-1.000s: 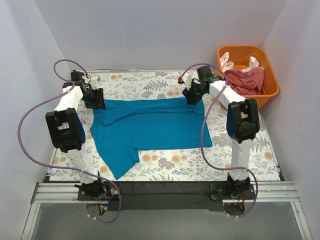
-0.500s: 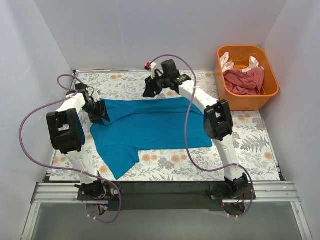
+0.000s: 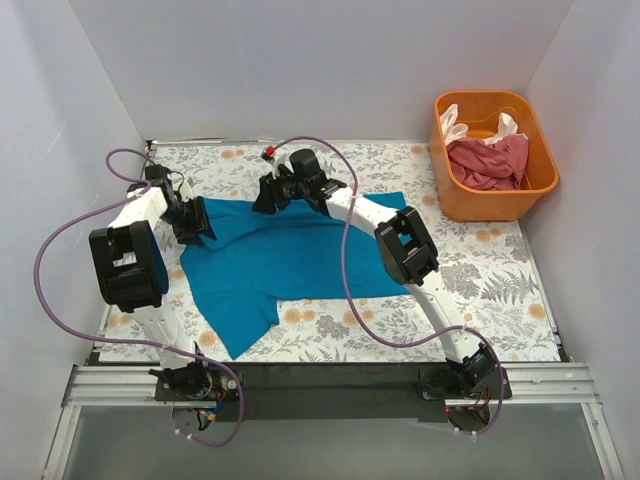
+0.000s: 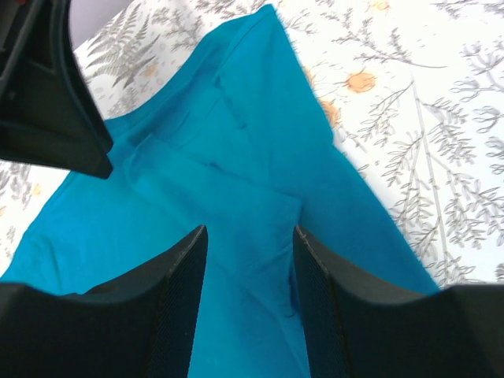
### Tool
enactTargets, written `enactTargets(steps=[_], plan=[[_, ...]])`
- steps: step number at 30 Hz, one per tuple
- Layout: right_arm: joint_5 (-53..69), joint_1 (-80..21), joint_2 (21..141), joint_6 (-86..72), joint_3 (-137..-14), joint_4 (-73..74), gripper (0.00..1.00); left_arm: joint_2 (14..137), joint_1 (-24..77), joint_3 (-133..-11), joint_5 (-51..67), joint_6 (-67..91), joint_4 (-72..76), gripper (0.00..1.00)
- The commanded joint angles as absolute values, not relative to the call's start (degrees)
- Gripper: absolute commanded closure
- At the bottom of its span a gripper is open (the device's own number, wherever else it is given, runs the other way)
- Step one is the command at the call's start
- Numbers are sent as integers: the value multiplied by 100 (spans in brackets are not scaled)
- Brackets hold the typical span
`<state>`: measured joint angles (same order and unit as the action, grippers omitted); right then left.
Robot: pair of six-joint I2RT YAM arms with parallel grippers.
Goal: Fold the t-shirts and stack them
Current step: Fold the tshirt
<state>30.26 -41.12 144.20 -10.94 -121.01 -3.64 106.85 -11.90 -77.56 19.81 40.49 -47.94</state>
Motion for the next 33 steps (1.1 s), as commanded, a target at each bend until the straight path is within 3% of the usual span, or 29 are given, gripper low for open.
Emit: enactTargets(steps=[1, 20, 25, 33], plan=[[2716, -4139, 14554, -1248, -12173, -1071, 45, 10459, -1222, -7682, 1898, 4148, -4614, 57], [2593, -4315, 15003, -1275, -12094, -1345, 48, 10749, -1222, -7664, 1741, 4254, -4474, 56], [2646, -4324, 15003, -1274, -12076, -1362, 67, 10863, -1222, -7690, 1688, 4228, -4421, 56], [2680, -4324, 14994, -1204, -12032, -1354, 82, 11065, -1222, -7787, 1635, 4298, -4421, 59]])
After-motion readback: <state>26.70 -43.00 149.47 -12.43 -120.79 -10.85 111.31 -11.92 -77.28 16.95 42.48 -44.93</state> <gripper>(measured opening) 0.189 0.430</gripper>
